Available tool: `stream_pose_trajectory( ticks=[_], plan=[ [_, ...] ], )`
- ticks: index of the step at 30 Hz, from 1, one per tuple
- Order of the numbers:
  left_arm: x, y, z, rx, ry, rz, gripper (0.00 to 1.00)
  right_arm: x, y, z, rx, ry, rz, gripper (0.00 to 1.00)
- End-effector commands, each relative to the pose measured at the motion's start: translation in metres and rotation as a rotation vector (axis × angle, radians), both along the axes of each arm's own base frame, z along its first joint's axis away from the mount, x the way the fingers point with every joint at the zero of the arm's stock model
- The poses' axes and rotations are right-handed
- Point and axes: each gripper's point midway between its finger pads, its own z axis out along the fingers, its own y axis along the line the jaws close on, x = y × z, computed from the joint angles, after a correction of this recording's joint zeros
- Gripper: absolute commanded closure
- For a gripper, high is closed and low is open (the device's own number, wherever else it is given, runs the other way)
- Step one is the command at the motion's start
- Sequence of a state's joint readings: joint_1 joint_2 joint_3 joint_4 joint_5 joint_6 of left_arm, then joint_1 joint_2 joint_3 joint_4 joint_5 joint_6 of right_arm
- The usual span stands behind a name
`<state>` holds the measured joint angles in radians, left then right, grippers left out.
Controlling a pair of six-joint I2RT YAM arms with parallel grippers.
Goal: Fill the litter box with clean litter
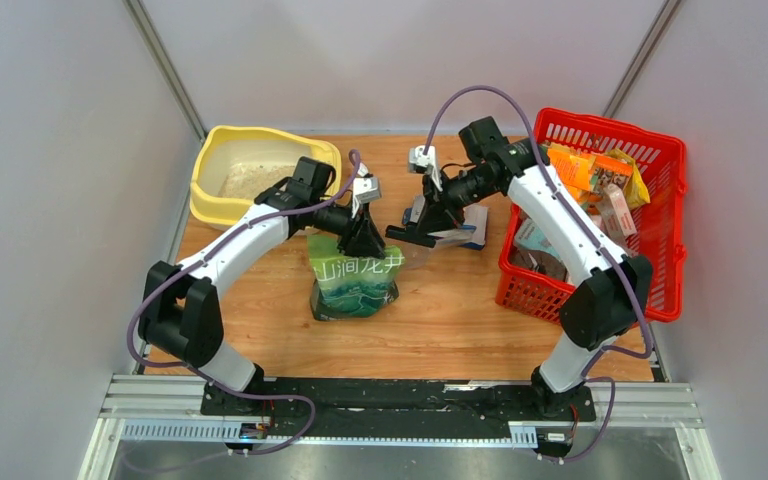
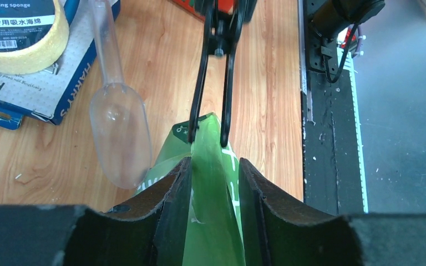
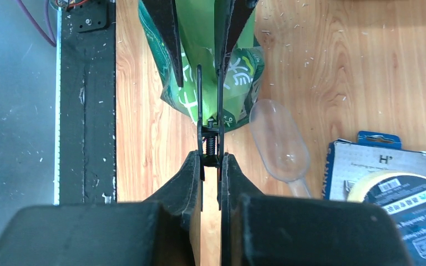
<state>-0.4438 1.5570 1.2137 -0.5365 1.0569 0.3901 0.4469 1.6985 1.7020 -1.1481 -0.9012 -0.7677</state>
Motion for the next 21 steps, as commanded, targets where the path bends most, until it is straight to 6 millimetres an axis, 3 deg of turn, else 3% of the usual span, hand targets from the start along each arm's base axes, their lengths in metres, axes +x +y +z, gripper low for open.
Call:
stream_pose_trajectory(
  ticks=[1, 12, 21],
  plan=[
    [-0.007, 0.006, 0.011, -0.018, -0.097, -0.035, 0.56, -0.014, -0.012, 0.02, -0.011, -0.082, 0.081, 1.0],
    [-0.014, 0.012, 0.0, 0.006, -0.109, -0.079, 0.66, -0.027, -0.018, 0.005, -0.094, -0.202, 0.202, 1.0],
    [-0.02, 0.011, -0.001, -0.009, -0.093, -0.126, 0.77, -0.003, -0.007, 0.001, -0.109, -0.262, 0.161, 1.0]
  ],
)
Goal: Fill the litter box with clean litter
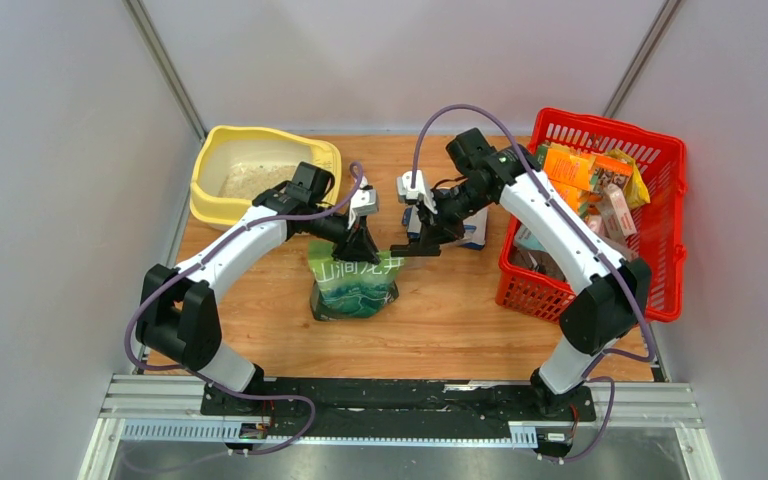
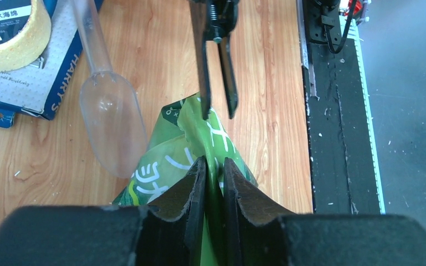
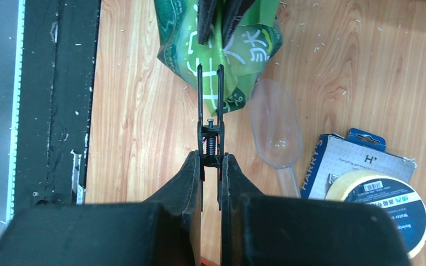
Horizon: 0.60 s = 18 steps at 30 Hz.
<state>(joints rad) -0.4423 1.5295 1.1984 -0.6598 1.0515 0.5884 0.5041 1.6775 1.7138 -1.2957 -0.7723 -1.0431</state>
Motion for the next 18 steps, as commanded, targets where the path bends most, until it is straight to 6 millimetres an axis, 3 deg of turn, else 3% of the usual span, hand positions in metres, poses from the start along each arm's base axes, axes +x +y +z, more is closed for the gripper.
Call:
stream_pose_trajectory(
  ticks=[1, 6, 11, 18],
  plan=[
    [-0.006, -0.002, 0.009, -0.042, -0.013, -0.055, 0.77, 0.017, 0.006, 0.015, 0.029, -0.101, -0.005, 1.0],
    [-0.004, -0.004, 0.014, -0.059, -0.015, -0.05, 0.81, 0.022, 0.009, 0.012, 0.026, -0.103, 0.002, 1.0],
    [0.002, -0.006, 0.016, -0.069, -0.02, -0.017, 0.91, 0.012, 0.008, 0.003, -0.001, -0.042, 0.052, 1.0],
    [0.008, -0.01, 0.02, -0.085, -0.023, 0.0, 0.95, 0.005, 0.007, -0.009, -0.039, -0.003, 0.089, 1.0]
  ],
)
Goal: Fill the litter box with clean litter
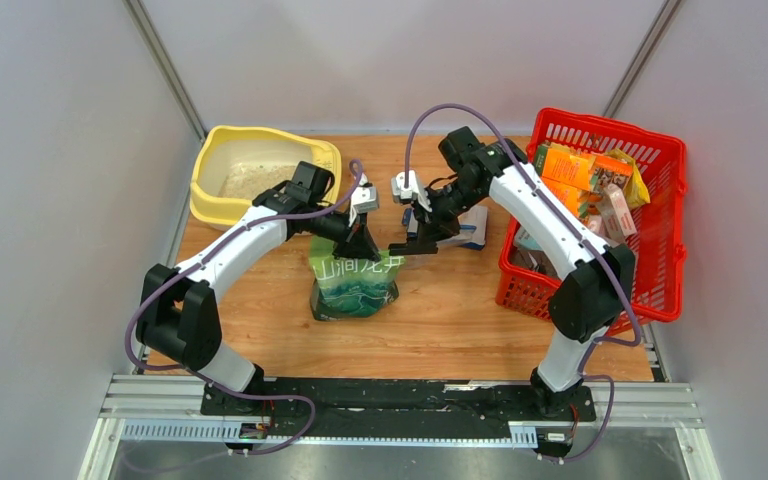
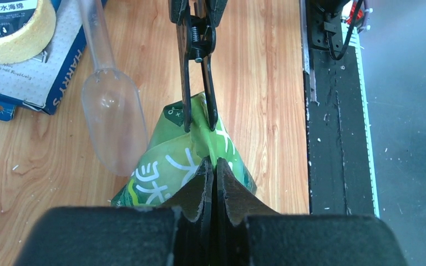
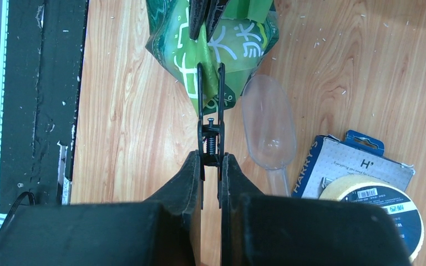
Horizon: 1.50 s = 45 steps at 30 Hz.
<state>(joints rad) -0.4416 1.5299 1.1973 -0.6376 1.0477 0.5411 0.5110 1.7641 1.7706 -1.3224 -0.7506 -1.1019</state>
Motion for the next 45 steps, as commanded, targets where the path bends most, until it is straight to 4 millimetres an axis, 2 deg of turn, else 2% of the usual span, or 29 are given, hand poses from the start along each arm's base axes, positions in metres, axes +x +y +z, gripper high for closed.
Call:
stream_pose_trajectory(
  ticks=[1, 5, 9, 11, 15, 19, 22, 23, 26, 29, 32, 34, 36, 37, 40, 45],
  plan=[
    [0.007, -0.01, 0.019, -0.079, -0.039, -0.01, 0.94, -0.009, 0.002, 0.006, -0.001, 0.005, 0.05, 1.0],
    [0.008, -0.004, 0.02, -0.059, -0.045, 0.005, 0.7, -0.011, 0.007, 0.006, 0.004, 0.012, 0.061, 1.0],
    [0.003, 0.014, 0.023, -0.036, -0.048, 0.022, 0.62, -0.017, 0.009, 0.007, 0.015, 0.03, 0.082, 1.0],
    [-0.007, 0.025, 0.023, -0.017, -0.041, 0.011, 0.6, -0.017, 0.01, 0.008, 0.015, 0.025, 0.088, 1.0],
    [-0.022, 0.041, 0.016, 0.012, -0.008, -0.003, 0.6, -0.016, 0.01, 0.007, 0.011, 0.015, 0.087, 1.0],
    [-0.031, 0.047, 0.007, 0.026, 0.008, 0.002, 0.6, -0.015, 0.013, 0.006, 0.012, 0.006, 0.081, 1.0],
    [-0.031, 0.047, 0.001, 0.027, 0.015, 0.009, 0.68, -0.016, 0.018, 0.007, 0.017, -0.007, 0.086, 1.0],
    [-0.029, 0.046, 0.001, 0.023, 0.011, 0.011, 0.77, -0.017, 0.021, 0.007, 0.018, -0.01, 0.09, 1.0],
    [-0.021, 0.041, 0.005, 0.004, 0.007, 0.031, 0.9, -0.017, 0.025, 0.006, 0.018, -0.012, 0.089, 1.0],
    [-0.015, 0.038, 0.008, -0.012, -0.007, 0.045, 0.97, -0.016, 0.031, 0.006, 0.024, -0.007, 0.093, 1.0],
    [-0.01, 0.037, 0.01, -0.02, -0.015, 0.056, 1.0, -0.018, 0.036, 0.009, 0.042, 0.006, 0.098, 1.0],
    [-0.01, 0.036, 0.011, -0.022, -0.006, 0.066, 0.99, -0.017, 0.04, 0.012, 0.06, 0.025, 0.087, 1.0],
    [-0.008, 0.036, 0.012, -0.023, -0.003, 0.079, 0.9, -0.015, 0.045, 0.01, 0.071, 0.037, 0.085, 1.0],
    [-0.008, 0.036, 0.012, -0.023, -0.005, 0.083, 0.81, -0.016, 0.048, 0.01, 0.073, 0.043, 0.08, 1.0],
    [-0.008, 0.039, 0.014, -0.009, -0.028, 0.089, 0.68, -0.015, 0.056, 0.01, 0.098, 0.065, 0.075, 1.0],
    [-0.02, 0.052, 0.013, 0.03, -0.048, 0.076, 0.66, -0.016, 0.064, 0.008, 0.104, 0.082, 0.076, 1.0]
  ],
)
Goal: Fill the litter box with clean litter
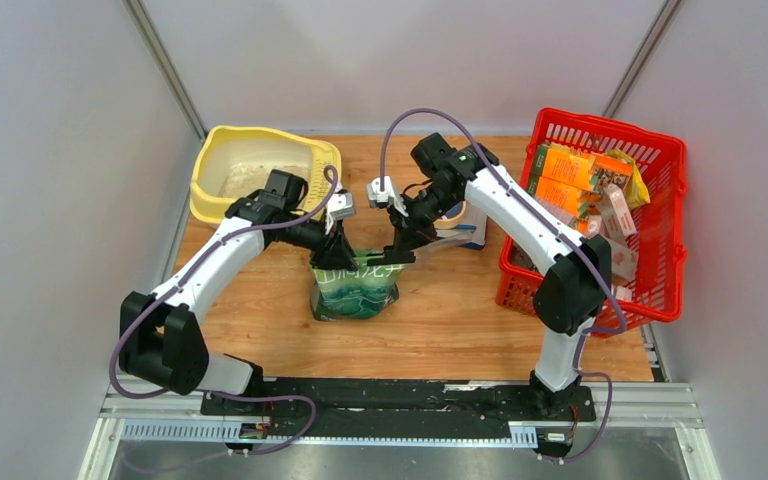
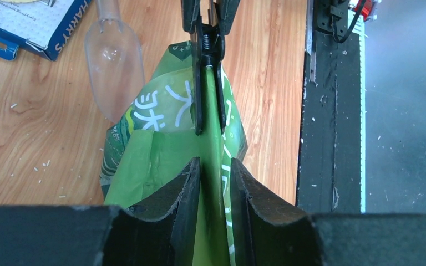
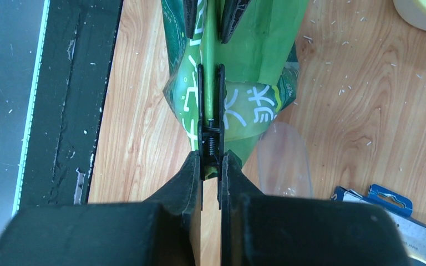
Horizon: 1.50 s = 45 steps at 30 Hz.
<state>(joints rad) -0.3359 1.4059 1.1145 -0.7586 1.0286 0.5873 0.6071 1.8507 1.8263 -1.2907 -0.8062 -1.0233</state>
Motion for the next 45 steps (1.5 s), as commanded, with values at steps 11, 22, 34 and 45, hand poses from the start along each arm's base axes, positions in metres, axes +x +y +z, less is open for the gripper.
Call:
stream_pose_trajectory(
  ticks=[11, 22, 34, 45],
  plan=[
    [-0.024, 0.032, -0.002, 0.049, -0.042, 0.013, 0.68, -0.009, 0.029, 0.009, 0.072, 0.01, 0.042, 1.0],
    [-0.021, 0.032, -0.002, 0.046, -0.039, 0.036, 0.68, -0.012, 0.039, -0.003, 0.077, 0.035, 0.049, 1.0],
    [-0.019, 0.034, -0.001, 0.045, -0.039, 0.046, 0.68, -0.009, 0.043, -0.016, 0.049, 0.034, 0.028, 0.98],
    [-0.009, 0.037, 0.017, 0.027, -0.1, 0.088, 0.62, -0.002, 0.037, 0.001, 0.012, -0.063, 0.015, 0.68]
  ],
)
